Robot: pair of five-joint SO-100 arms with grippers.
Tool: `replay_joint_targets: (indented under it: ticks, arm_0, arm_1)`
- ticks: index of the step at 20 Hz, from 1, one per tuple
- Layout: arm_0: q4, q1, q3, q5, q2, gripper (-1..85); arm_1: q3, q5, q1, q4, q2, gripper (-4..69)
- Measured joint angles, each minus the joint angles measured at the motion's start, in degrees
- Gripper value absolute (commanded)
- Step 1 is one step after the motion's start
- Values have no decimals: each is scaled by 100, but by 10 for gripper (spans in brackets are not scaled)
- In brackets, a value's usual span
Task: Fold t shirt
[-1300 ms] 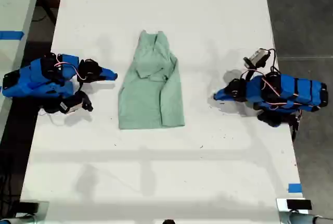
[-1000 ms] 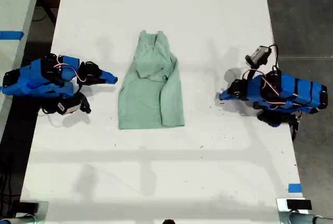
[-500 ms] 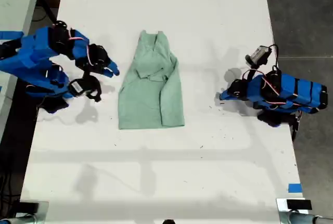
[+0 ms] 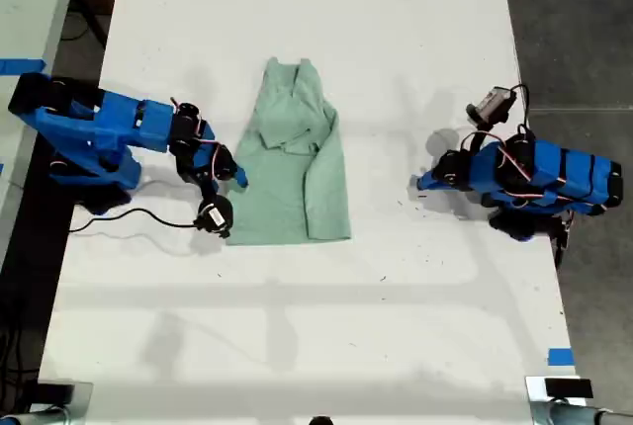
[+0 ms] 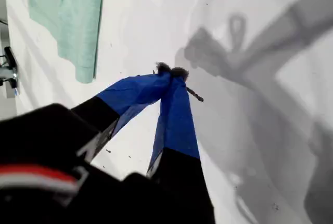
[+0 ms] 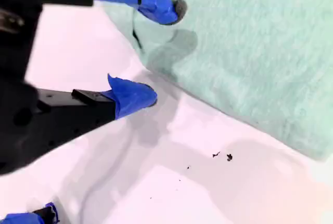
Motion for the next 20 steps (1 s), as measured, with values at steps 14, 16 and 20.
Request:
replay_joint_targets:
  ticks: [14,16,20]
  arm_0:
    - [1345,-62,-2470,571,-1204,-2]
    - [1538,-53,-3357,817,-1688,-2]
    - [1793,-105,-5124,1415,-3041,-2]
  arm_1:
    - [0,0,0,0,0,-15]
    - [0,0,0,0,0,-15]
    - [0,0,0,0,0,-15]
